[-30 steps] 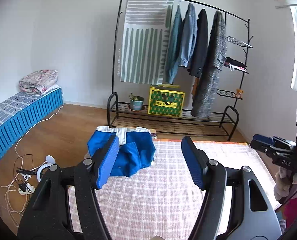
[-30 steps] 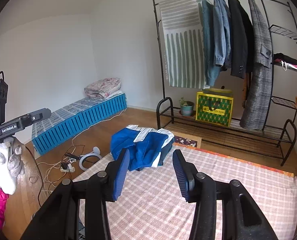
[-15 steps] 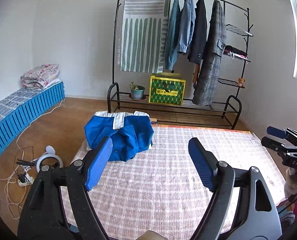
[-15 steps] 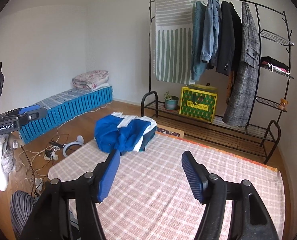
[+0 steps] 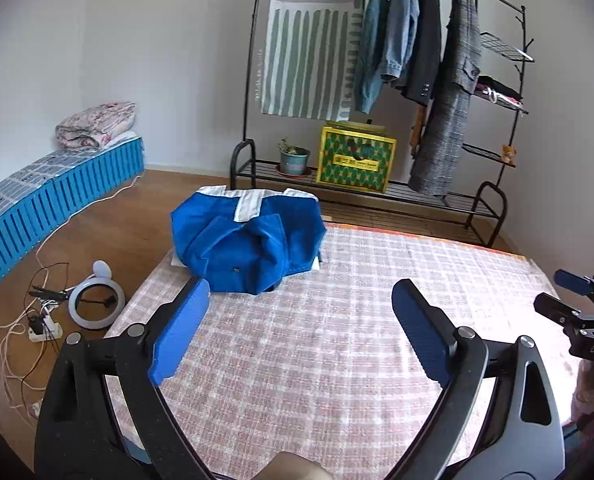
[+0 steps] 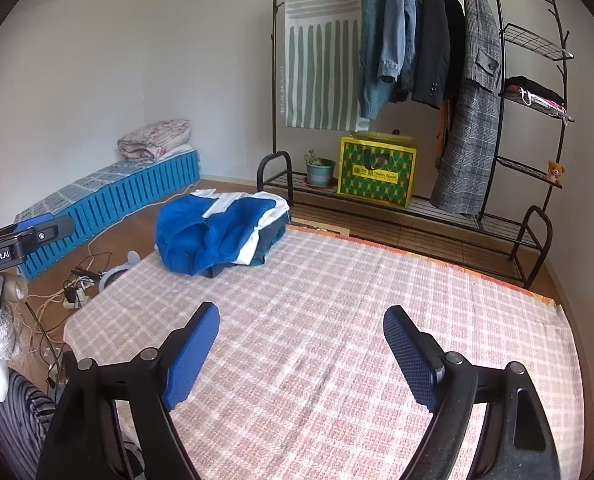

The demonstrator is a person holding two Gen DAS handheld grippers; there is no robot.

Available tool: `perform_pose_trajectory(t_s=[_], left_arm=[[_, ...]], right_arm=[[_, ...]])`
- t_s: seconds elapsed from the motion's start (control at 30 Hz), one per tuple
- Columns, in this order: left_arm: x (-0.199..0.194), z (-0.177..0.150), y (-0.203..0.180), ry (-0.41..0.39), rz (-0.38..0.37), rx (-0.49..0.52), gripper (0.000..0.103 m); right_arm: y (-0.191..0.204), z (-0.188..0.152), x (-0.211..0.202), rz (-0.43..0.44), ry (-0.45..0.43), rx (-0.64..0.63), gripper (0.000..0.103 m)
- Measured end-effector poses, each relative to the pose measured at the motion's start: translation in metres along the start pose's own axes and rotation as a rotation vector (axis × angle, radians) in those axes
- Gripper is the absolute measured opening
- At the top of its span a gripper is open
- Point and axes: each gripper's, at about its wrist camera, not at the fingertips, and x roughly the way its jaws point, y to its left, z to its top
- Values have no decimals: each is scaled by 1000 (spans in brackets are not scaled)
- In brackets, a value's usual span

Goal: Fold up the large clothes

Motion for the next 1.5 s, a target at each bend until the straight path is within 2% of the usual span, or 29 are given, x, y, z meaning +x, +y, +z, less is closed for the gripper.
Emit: perform_pose_trajectory(t_s=[0.1, 0.3, 0.5, 0.57, 0.7, 1.03, 1.5], left_arm=[[13, -9, 3, 12, 11, -14, 95], [34, -27, 1, 21, 18, 0, 95], [47, -39, -18, 50, 5, 74, 96], [50, -39, -22, 52, 14, 83, 101], [53, -41, -20, 63, -11, 49, 103], [69, -45, -3, 138, 20, -49, 103], [70, -48, -6, 129, 67, 9, 103]], right_arm=[[-3, -7, 10, -12, 10, 2, 87], [-10, -16, 20, -41, -19, 22, 103], [-13, -28, 32, -53, 4, 26, 103], [-14, -31, 36, -58, 19, 21, 103], [-15, -37, 43, -69, 38, 12, 103], [-19, -43, 49, -80, 44, 24, 103], [-18, -45, 55, -87, 52, 17, 103]])
